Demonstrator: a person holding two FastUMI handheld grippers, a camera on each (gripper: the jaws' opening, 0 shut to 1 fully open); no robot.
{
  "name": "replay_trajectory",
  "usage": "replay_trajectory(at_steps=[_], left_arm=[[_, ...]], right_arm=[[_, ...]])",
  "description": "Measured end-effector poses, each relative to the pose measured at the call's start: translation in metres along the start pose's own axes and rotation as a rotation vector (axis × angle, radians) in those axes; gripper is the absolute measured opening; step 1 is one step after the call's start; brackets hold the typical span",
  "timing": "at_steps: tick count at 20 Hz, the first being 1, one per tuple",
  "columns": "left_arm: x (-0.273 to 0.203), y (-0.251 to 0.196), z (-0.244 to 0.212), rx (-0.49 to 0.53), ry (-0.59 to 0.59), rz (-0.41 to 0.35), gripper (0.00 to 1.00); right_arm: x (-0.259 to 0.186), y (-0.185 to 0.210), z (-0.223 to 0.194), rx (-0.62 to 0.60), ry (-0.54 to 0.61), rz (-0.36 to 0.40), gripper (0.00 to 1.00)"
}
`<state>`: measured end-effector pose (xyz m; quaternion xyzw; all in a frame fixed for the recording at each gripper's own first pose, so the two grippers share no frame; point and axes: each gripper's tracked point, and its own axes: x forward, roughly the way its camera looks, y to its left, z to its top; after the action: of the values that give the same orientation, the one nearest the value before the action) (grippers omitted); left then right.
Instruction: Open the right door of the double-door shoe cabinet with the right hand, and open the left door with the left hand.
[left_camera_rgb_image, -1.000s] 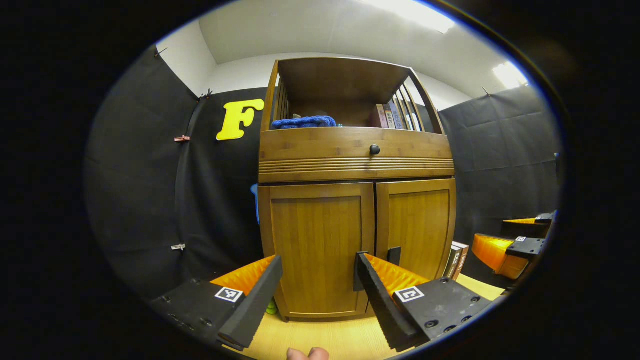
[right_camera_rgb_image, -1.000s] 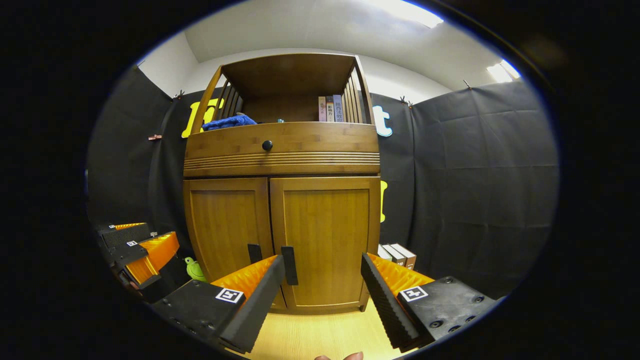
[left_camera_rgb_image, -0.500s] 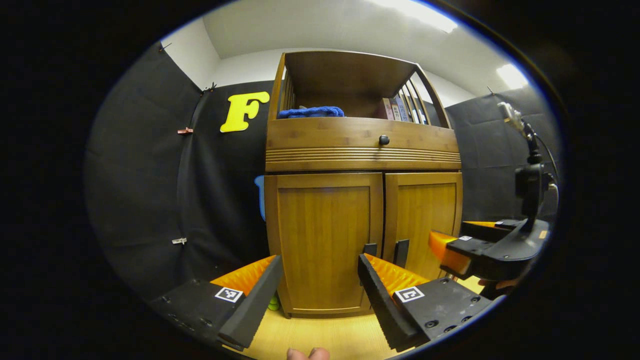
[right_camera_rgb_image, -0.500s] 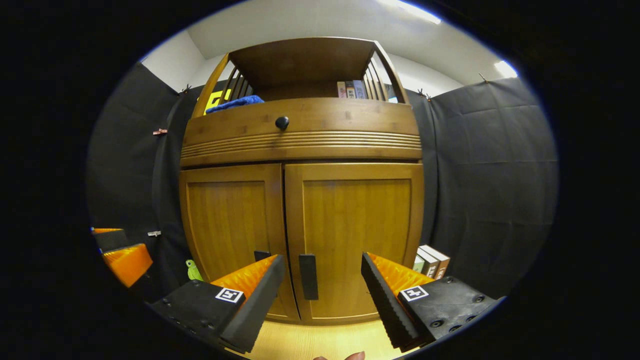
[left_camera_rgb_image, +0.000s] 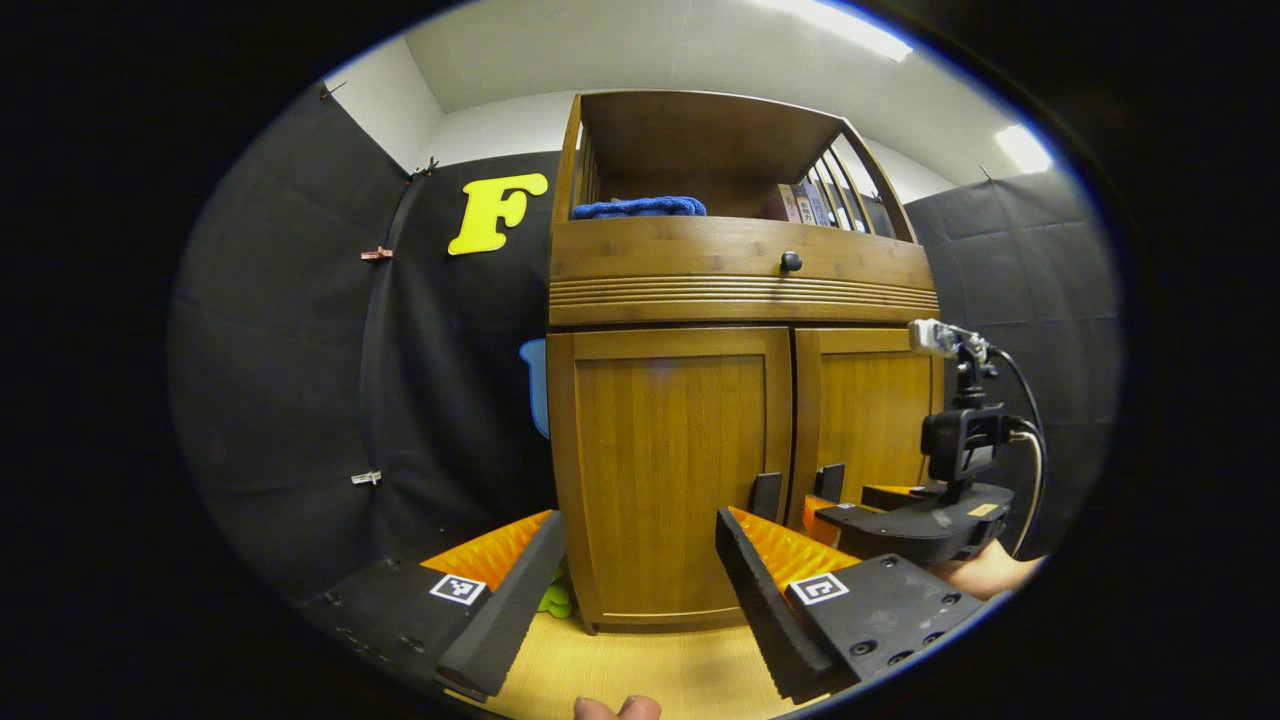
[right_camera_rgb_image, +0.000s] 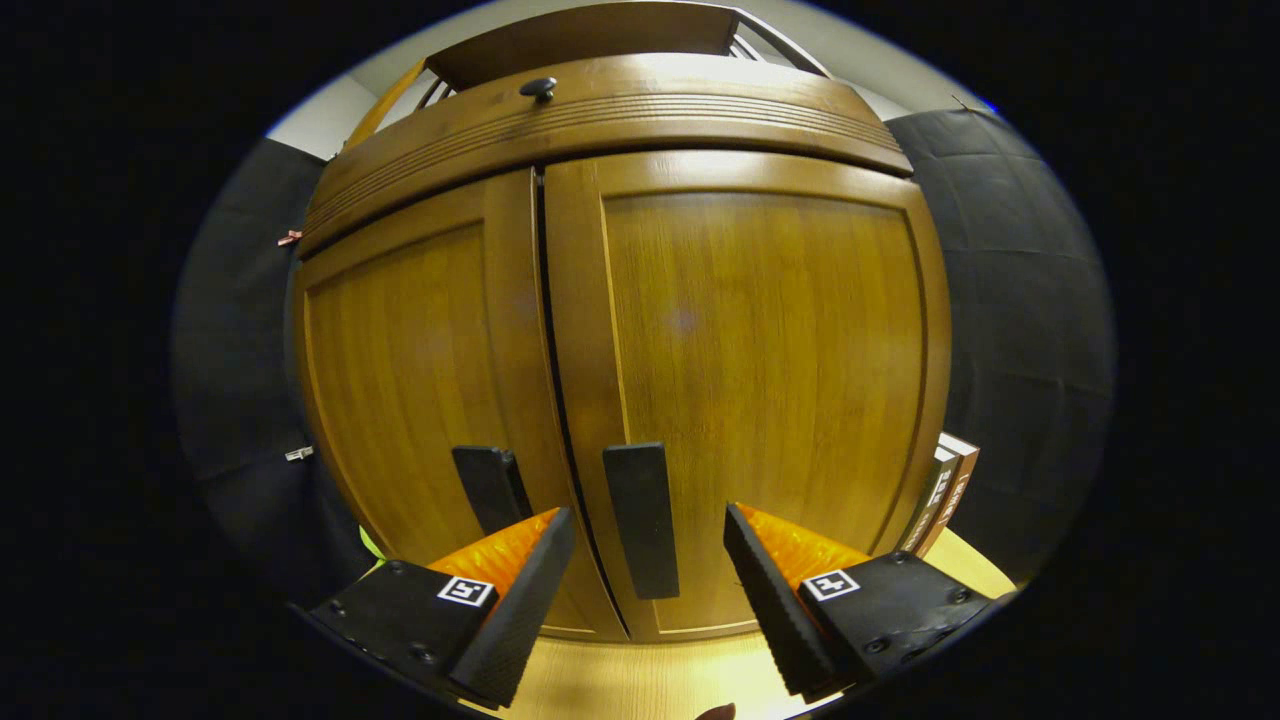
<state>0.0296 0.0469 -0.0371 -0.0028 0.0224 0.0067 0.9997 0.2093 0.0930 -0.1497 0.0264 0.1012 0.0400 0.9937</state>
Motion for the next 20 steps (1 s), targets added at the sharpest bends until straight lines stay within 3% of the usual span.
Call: replay_trajectory(at_steps=[3, 4, 5, 6, 7, 8, 11, 20], left_arm=[[-0.001, 0.000, -0.003, 0.005, 0.003, -0.004, 0.95], [-0.001, -0.001, -0.004, 0.007, 0.006, -0.004, 0.95], [-0.001, -0.001, -0.005, 0.010, 0.011, -0.005, 0.95], [-0.001, -0.002, -0.006, 0.012, 0.017, -0.005, 0.95], [0.000, -0.004, -0.007, 0.014, 0.021, -0.006, 0.95], [0.000, -0.006, -0.007, 0.014, 0.024, -0.005, 0.95], [-0.005, -0.011, -0.001, -0.001, 0.016, -0.005, 0.95], [-0.022, -0.037, 0.013, 0.004, -0.020, 0.007, 0.95]], right_arm=[[0.018, -0.007, 0.000, 0.009, 0.003, -0.032, 0.77], [0.022, -0.003, 0.000, 0.009, 0.003, -0.020, 0.67], [0.019, 0.004, 0.000, 0.000, 0.009, 0.003, 0.63], [0.024, 0.003, 0.000, -0.033, 0.005, -0.007, 0.48], [0.020, 0.001, 0.002, -0.052, 0.002, -0.015, 0.39], [0.022, 0.003, -0.001, -0.041, 0.009, -0.016, 0.39], [0.016, 0.002, -0.002, -0.009, 0.037, -0.008, 0.27], [-0.055, -0.018, -0.006, 0.005, 0.051, 0.076, 0.27]])
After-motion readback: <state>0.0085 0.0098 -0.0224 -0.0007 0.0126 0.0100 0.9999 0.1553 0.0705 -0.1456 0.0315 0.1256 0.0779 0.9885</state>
